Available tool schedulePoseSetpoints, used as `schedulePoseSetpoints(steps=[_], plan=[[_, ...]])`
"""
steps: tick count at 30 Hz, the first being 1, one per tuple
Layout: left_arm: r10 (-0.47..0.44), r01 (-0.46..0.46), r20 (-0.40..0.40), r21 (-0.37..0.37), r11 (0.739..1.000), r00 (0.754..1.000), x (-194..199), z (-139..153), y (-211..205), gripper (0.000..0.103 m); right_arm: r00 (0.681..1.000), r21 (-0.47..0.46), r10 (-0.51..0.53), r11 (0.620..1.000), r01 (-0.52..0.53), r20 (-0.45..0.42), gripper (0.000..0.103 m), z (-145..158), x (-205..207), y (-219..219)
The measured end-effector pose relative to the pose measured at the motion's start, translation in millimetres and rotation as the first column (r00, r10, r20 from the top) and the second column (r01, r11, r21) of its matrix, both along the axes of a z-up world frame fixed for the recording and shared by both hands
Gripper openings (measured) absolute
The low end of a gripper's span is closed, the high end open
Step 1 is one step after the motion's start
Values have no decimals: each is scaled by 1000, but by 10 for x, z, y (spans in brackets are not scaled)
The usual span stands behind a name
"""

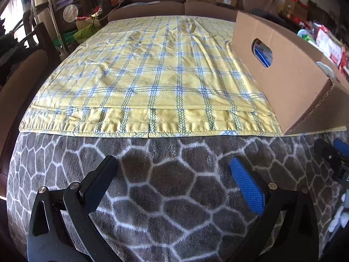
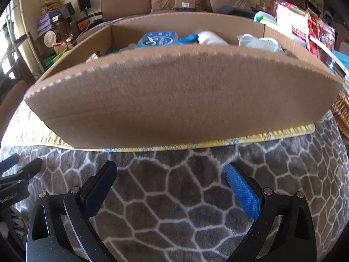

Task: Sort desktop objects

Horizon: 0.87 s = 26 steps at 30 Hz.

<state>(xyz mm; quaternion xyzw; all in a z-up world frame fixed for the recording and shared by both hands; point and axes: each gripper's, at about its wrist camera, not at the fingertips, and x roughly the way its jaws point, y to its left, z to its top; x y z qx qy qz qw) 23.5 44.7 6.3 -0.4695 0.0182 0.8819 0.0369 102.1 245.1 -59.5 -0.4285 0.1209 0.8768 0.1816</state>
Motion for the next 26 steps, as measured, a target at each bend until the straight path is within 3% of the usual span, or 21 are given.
schedulePoseSetpoints(steps=[8,26], plan=[[-2,2,0,1,1000,1000,-1,-1,2,103,999,48,3,999,-5,40,103,2,-63,-55],[-3,3,1,2,1000,1000,-5,-2,5,103,999,44,2,999,-4,39,103,-9,-64,-43]])
